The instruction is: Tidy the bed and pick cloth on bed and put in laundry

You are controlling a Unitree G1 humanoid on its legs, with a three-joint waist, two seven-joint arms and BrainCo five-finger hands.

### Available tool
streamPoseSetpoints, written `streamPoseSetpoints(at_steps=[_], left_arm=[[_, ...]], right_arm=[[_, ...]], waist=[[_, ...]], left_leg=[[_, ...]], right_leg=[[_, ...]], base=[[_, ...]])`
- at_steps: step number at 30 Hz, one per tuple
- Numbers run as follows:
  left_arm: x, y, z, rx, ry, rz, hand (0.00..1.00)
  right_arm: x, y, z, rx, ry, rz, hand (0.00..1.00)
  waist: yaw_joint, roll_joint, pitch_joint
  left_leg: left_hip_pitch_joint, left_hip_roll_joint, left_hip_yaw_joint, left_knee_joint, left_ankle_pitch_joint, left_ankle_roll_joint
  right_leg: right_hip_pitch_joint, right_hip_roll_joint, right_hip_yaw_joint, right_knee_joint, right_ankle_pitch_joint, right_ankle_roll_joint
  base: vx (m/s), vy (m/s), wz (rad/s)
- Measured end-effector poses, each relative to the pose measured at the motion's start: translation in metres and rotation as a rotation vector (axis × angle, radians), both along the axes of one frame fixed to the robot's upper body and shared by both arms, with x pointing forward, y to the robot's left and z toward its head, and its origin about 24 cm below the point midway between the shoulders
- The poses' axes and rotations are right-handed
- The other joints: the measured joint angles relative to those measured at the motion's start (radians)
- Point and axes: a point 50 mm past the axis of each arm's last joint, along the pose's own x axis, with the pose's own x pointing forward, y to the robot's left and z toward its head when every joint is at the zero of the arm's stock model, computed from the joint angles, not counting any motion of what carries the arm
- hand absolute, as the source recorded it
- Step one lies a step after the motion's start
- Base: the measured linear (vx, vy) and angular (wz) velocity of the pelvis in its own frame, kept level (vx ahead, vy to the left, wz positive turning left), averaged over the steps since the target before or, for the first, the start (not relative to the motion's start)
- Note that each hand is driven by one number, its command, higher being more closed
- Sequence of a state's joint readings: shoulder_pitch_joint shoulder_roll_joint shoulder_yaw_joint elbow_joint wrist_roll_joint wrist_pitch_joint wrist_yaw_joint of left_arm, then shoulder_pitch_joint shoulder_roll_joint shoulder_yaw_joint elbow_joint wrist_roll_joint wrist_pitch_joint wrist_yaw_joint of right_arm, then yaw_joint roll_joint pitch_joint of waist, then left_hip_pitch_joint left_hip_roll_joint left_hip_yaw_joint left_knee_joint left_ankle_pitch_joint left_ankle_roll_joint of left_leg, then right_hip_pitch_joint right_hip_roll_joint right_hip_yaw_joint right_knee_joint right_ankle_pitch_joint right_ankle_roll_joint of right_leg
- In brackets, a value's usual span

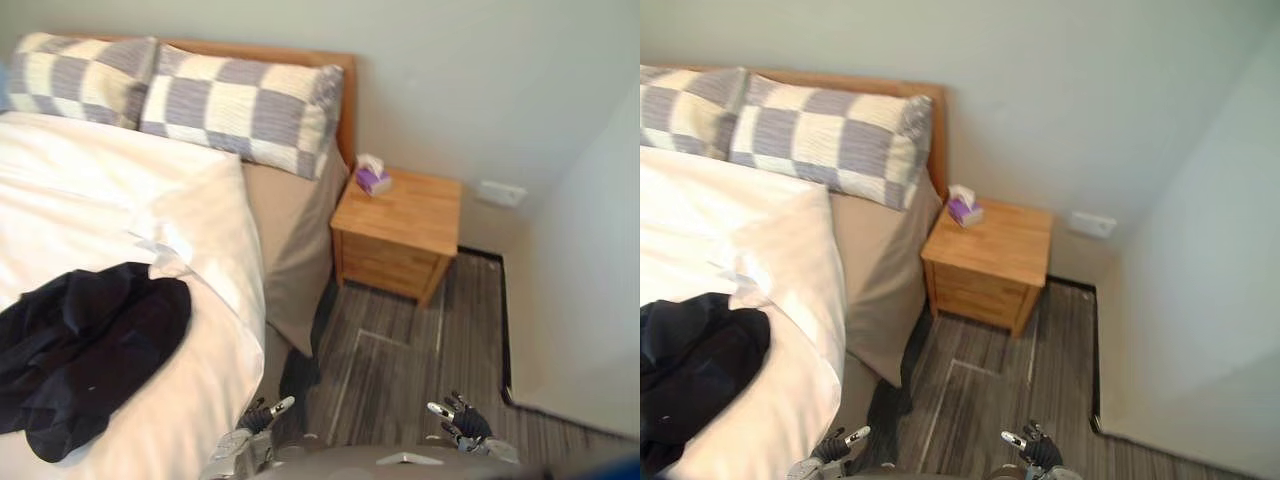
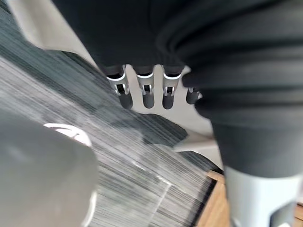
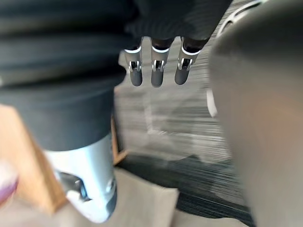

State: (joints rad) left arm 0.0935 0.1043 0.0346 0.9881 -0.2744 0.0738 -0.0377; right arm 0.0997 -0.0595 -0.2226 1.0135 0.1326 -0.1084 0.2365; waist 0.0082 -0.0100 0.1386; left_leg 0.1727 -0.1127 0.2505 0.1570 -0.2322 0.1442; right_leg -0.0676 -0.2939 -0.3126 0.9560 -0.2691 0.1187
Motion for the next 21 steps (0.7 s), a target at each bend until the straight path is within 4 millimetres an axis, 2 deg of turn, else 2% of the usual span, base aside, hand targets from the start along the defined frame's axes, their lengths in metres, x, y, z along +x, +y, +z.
streamPoseSetpoints(at_steps=[1,2,4,5,6,7,8,10,13,17,19,20,21], left_arm=[[0.000,-0.001,0.000,-0.008,0.004,0.006,0.00],[0.006,-0.002,0.001,-0.012,-0.006,0.005,0.00],[0.006,-0.002,0.000,-0.011,-0.002,0.003,0.00],[0.007,-0.001,0.001,-0.009,-0.005,0.005,0.00],[0.009,0.001,0.002,0.000,-0.013,0.014,0.00],[0.009,0.003,0.002,0.010,-0.009,0.029,0.00],[0.005,-0.003,0.000,-0.005,-0.007,0.051,0.00],[0.004,-0.010,0.000,-0.021,-0.015,0.081,0.00],[0.004,-0.007,0.001,-0.007,-0.031,0.141,0.00],[0.000,0.002,0.002,0.031,-0.042,0.194,0.00],[-0.001,0.006,0.002,0.045,-0.045,0.213,0.00],[0.000,0.009,0.003,0.068,-0.056,0.194,0.00],[0.001,0.011,0.004,0.080,-0.065,0.184,0.00]], right_arm=[[0.002,0.000,0.000,0.000,-0.005,0.003,0.00],[0.001,0.000,0.000,0.003,0.004,0.004,0.00],[0.002,0.001,0.000,0.008,0.000,0.010,0.00],[0.001,0.002,0.000,0.010,0.003,0.017,0.00],[0.000,0.007,-0.001,0.024,0.004,0.049,0.00],[0.003,0.012,0.000,0.040,-0.008,0.058,0.00],[0.006,0.009,0.002,0.030,-0.021,0.067,0.00],[0.013,0.014,0.005,0.030,-0.044,0.131,0.00],[0.021,0.024,0.007,0.048,-0.053,0.221,0.00],[0.019,0.035,0.004,0.093,-0.032,0.248,0.00],[0.013,0.035,0.002,0.107,-0.003,0.240,0.00],[0.011,0.037,0.000,0.121,0.017,0.228,0.00],[0.007,0.037,-0.002,0.130,0.034,0.218,0.00]], waist=[[-0.006,-0.009,0.000],[-0.013,-0.019,0.004],[-0.022,-0.024,0.005],[-0.019,-0.028,0.006],[-0.010,-0.044,0.009],[-0.012,-0.052,0.018],[0.001,-0.019,0.010],[0.001,0.003,0.011],[0.029,0.008,0.006],[0.041,-0.022,-0.006],[0.037,-0.033,-0.008],[0.037,-0.053,0.001],[0.039,-0.053,0.001]], left_leg=[[0.009,0.000,-0.062,-0.004,-0.001,-0.003],[0.020,0.001,-0.147,-0.012,0.001,-0.021],[0.027,0.009,-0.296,-0.009,-0.009,-0.044],[0.028,0.009,-0.333,-0.002,-0.017,-0.054],[0.019,0.002,-0.392,0.032,-0.044,-0.066],[0.009,0.003,-0.424,0.081,-0.081,-0.081],[0.000,0.041,-0.395,0.104,-0.090,-0.094],[0.003,0.072,-0.414,0.105,-0.095,-0.107],[0.002,0.104,-0.432,0.072,-0.083,-0.128],[-0.025,0.114,-0.417,0.092,-0.046,-0.167],[-0.082,0.112,-0.355,0.199,-0.042,-0.178],[-0.136,0.115,-0.291,0.293,-0.051,-0.228],[-0.162,0.134,-0.231,0.325,-0.061,-0.231]], right_leg=[[-0.030,0.013,0.011,-0.086,-0.012,-0.011],[-0.055,0.045,0.079,-0.219,-0.013,-0.016],[-0.065,0.106,0.230,-0.468,0.007,-0.011],[-0.063,0.118,0.279,-0.536,0.025,-0.012],[-0.054,0.129,0.355,-0.654,0.075,-0.003],[-0.014,0.136,0.360,-0.658,0.123,0.007],[-0.001,0.147,0.315,-0.622,0.113,-0.006],[0.000,0.163,0.324,-0.550,0.078,-0.017],[0.008,0.175,0.268,-0.531,0.042,-0.035],[0.064,0.155,0.196,-0.588,0.022,-0.043],[0.133,0.139,0.127,-0.658,0.027,-0.047],[0.184,0.120,0.078,-0.705,0.031,-0.052],[0.202,0.118,0.058,-0.723,0.033,-0.053]], base=[[0.42,-0.169,2.11],[0.34,-0.185,2.10],[0.34,-0.290,2.12],[0.37,-0.384,1.87],[0.28,-0.354,1.61],[0.27,-0.345,1.67],[0.19,-0.254,1.24],[0.26,-0.291,1.16],[0.20,-0.199,0.75],[0.11,-0.124,0.60],[0.09,-0.081,0.98],[0.06,-0.060,1.01],[0.03,-0.051,1.19]])
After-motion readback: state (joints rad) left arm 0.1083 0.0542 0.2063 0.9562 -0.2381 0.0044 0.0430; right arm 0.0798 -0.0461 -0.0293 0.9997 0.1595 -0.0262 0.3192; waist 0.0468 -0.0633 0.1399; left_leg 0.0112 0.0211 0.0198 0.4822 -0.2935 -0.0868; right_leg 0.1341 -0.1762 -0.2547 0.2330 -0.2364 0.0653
